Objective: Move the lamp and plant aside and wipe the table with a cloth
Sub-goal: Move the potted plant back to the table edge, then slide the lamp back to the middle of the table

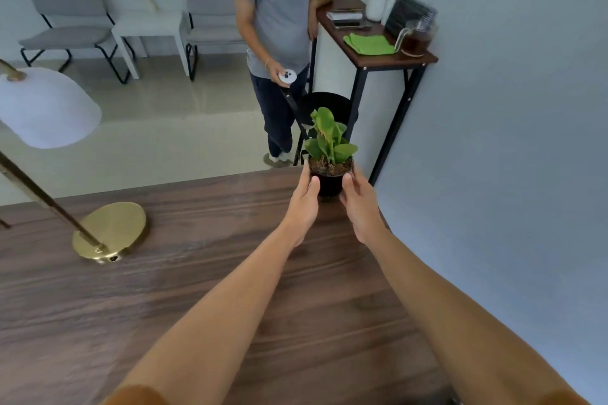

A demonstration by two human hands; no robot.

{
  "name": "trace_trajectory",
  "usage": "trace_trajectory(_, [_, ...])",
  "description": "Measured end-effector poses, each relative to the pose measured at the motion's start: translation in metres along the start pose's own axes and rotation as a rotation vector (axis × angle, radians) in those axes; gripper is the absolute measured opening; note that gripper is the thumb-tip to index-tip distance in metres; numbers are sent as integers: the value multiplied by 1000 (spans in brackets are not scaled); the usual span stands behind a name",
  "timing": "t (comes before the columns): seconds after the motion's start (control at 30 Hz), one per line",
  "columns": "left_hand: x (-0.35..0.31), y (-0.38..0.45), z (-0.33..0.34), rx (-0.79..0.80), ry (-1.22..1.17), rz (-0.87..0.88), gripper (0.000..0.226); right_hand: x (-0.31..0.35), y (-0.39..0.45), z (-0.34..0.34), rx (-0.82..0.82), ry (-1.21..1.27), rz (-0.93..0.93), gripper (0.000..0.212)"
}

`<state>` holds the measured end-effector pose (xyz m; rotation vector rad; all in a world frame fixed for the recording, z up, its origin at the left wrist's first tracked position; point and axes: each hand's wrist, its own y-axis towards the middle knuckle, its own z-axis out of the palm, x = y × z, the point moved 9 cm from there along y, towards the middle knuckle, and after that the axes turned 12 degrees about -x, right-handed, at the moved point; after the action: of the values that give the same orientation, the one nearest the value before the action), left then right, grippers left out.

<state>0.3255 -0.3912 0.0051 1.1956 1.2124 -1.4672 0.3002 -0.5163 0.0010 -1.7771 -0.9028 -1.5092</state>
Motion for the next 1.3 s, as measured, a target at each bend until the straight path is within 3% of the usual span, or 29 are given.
trace_trajectory(0.4, [7, 7, 7, 66, 81, -58, 53, -13, 4, -6, 57, 63, 83, 57])
trace_trajectory(0.53, [3, -15, -31, -55, 168, -22, 55, -24, -16, -7, -188, 9, 222, 53])
trace_trajectory(0.6, [-1, -30, -66, -154, 209, 44, 54, -28, -33, -4, -333, 10, 274, 43])
trace_trajectory(0.67, [-6, -49, -110, -285, 274, 136, 51, -24, -49, 9, -374, -42, 255, 29])
trace_trajectory(0.8, [-8, -96, -203, -584, 483, 278, 46, -6, -79, 75, -198, -176, 118, 23])
trace_trajectory(0.97, [1, -136, -305, -901, 729, 253, 58, 30, -124, 193, 98, -307, -160, 21])
trace_trajectory(1.13, [22, -132, -344, -876, 935, 53, 73, 56, -158, 290, 353, -449, -416, 20])
trace_trajectory(1.3, [33, -110, -352, -782, 1139, -7, 75, 58, -166, 364, 616, -617, -523, 39])
